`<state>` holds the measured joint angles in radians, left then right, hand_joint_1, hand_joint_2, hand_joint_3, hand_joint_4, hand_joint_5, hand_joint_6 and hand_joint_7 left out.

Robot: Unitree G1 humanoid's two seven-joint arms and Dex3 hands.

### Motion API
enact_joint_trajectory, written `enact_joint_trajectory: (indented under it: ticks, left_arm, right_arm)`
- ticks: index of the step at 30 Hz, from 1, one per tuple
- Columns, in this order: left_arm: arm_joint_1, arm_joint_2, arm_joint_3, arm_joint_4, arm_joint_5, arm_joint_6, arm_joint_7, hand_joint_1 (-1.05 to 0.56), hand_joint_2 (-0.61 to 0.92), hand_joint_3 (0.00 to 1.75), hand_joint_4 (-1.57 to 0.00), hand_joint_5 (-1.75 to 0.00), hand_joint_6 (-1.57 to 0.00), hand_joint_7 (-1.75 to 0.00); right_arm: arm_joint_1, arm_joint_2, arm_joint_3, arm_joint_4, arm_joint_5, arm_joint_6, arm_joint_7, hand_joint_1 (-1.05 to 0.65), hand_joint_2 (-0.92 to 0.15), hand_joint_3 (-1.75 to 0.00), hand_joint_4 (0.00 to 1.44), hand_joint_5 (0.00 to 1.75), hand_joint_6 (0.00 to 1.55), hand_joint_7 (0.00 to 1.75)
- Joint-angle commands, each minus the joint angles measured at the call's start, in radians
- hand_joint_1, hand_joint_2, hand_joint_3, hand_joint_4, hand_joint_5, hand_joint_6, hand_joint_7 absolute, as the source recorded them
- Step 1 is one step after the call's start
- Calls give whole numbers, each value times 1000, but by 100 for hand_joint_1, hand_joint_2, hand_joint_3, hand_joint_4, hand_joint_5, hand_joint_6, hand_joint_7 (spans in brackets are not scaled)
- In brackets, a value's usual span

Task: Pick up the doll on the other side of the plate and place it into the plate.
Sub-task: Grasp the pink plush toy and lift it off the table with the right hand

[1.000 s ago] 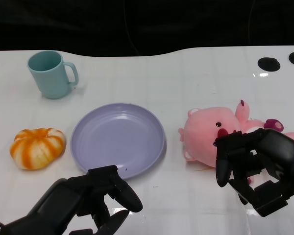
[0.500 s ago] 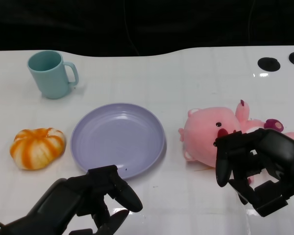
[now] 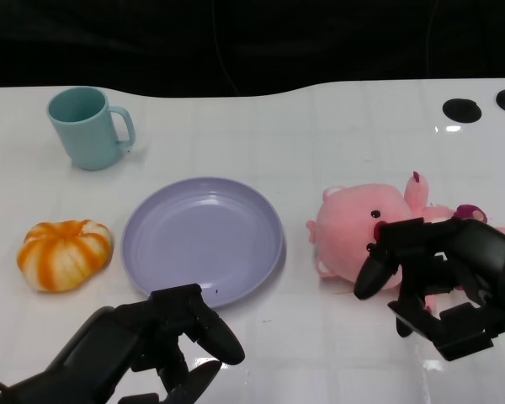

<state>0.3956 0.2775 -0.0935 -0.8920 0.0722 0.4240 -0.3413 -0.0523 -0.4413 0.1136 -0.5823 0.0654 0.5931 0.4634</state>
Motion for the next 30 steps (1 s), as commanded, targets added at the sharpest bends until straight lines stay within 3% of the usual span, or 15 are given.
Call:
enact_joint_trajectory:
  ticks: [1,4,8,14,19,23,30]
  left_arm:
    - [-1,17,9,-5,11,-5,14,-22,77,73,-61,-167,-63,-118]
    - [-1,18,10,-7,9,-3,14,-22,77,72,-61,-167,-63,-118]
    - [0,17,11,-7,7,-4,14,-21,77,72,-61,-166,-63,-118]
    - [0,16,11,-7,5,-4,13,-21,76,73,-61,-165,-63,-118]
    - [1,18,15,-8,4,-2,11,-21,77,72,-61,-164,-63,-119]
    - [1,20,15,-9,6,-2,11,-21,77,72,-61,-163,-62,-119]
    - [-1,16,10,-6,8,2,15,-21,77,72,-62,-161,-63,-119]
  right_arm:
    - [-17,-6,-14,-6,-26,-8,-32,-16,-76,-52,52,112,44,71]
    - [-20,5,-20,-7,-38,10,-57,-24,-90,-22,45,97,35,50]
    - [-27,4,-22,-5,-57,26,-82,-36,-92,-16,36,92,21,39]
    - [-46,-11,-14,-4,-100,57,-100,-49,-92,-12,23,93,12,33]
    - [-92,-83,34,-10,-202,140,-91,-63,-92,-13,11,96,6,29]
    - [-125,-130,68,-13,-253,199,-65,-68,-92,-11,2,89,2,25]
    - [-153,-210,125,-1,-332,183,-21,-75,-92,-9,0,75,0,12]
